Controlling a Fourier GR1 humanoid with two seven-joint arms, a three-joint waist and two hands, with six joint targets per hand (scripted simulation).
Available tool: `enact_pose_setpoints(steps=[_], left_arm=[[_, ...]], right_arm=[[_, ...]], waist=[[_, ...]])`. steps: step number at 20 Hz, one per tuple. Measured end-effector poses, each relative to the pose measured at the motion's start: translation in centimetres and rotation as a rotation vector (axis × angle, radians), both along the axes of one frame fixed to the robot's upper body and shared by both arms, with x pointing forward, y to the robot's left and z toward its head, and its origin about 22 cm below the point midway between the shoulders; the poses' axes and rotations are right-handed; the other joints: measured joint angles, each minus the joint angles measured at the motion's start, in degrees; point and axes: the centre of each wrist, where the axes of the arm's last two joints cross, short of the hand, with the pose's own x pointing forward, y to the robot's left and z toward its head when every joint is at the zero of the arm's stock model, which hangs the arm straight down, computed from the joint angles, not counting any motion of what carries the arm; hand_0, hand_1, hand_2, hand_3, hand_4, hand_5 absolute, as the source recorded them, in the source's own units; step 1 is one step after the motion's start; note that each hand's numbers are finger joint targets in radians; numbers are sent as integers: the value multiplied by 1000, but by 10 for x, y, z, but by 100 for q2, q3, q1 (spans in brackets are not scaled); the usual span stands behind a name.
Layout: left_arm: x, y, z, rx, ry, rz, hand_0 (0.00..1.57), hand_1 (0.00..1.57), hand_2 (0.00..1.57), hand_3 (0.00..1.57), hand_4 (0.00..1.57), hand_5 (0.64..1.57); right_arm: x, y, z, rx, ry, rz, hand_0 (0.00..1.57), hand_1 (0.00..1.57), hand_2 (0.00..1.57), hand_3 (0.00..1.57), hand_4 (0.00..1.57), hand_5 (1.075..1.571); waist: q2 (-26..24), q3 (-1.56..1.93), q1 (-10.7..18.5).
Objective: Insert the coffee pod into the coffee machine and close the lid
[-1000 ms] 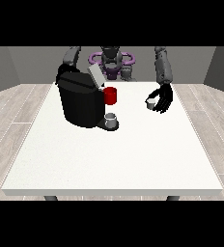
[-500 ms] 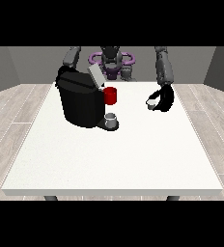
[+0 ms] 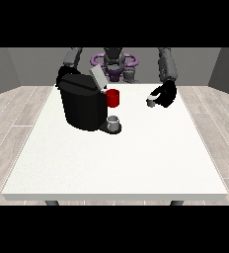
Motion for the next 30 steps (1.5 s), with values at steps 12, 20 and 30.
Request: enact_pose_setpoints(steps=[12, 20, 30], left_arm=[[36, -33, 67, -13, -43, -128, 1252, 1252, 1329, 1292, 573, 1571], [55, -51, 118, -11, -95, -106, 1017, 1017, 1206, 1226, 503, 1571], [69, -64, 184, -42, -187, -84, 1284, 1284, 1340, 1276, 519, 1571]], right_arm=[[1, -4, -17, 15, 25, 6, 0, 0, 0, 0, 489, 1571], [3, 12, -9, 10, -5, 38, 0, 0, 0, 0, 507, 1571], [20, 16, 18, -17, -56, 29, 0, 0, 0, 0, 483, 1571]], waist=[[-289, 2, -41], [-275, 1, -336], [87, 1, -584]])
